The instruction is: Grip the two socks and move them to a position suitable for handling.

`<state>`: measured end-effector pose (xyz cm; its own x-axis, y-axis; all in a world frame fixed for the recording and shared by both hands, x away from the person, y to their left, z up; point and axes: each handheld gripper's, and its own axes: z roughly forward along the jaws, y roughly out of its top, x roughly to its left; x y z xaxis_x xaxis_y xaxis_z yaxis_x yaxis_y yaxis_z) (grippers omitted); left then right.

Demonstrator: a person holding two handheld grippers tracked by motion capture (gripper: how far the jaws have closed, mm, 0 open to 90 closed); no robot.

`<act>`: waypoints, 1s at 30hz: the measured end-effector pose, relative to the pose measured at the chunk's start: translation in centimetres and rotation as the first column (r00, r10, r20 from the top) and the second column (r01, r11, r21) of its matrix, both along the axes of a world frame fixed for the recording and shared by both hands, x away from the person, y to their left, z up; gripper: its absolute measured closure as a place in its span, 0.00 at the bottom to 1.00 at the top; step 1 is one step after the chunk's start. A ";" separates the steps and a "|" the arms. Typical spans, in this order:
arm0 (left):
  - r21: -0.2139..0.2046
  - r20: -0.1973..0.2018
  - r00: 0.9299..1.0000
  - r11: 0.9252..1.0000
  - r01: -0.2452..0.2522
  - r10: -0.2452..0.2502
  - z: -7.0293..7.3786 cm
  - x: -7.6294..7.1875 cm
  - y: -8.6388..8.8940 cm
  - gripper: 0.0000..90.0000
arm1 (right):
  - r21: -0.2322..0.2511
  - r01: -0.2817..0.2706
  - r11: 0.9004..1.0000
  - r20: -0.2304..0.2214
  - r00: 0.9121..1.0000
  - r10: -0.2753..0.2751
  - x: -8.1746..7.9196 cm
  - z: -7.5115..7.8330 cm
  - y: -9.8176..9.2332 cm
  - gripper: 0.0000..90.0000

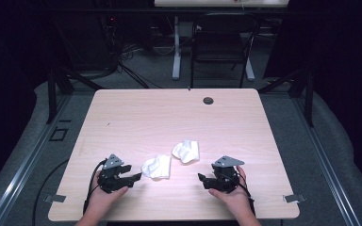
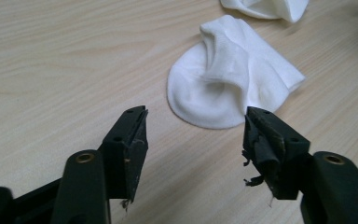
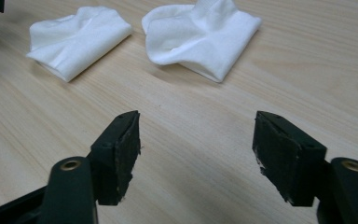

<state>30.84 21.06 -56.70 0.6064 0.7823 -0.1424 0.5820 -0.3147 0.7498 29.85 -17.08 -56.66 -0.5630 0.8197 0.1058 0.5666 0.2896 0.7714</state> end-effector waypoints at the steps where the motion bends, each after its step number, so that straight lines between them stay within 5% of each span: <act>1: -0.001 0.011 1.000 1.000 -0.004 0.004 0.0 0.0 -0.1 0.41 | -0.003 0.000 1.000 0.006 1.000 0.000 0.0 0.0 -0.1 0.38; 8: 0.004 0.037 0.999 1.000 0.003 -0.003 0.0 0.0 -0.1 0.37 | 0.006 0.007 1.000 0.035 0.999 -0.008 -0.2 0.0 -0.3 0.50; 13: -0.004 0.048 0.999 1.000 -0.003 0.003 -0.2 0.1 0.0 0.41 | -0.008 0.006 1.000 -0.023 1.000 -0.006 -0.1 -0.3 0.0 0.57; 30: -0.013 0.064 0.998 1.000 -0.007 0.008 0.0 0.5 0.5 0.48 | -0.013 -0.050 0.999 -0.057 0.997 0.049 0.4 1.0 3.6 0.73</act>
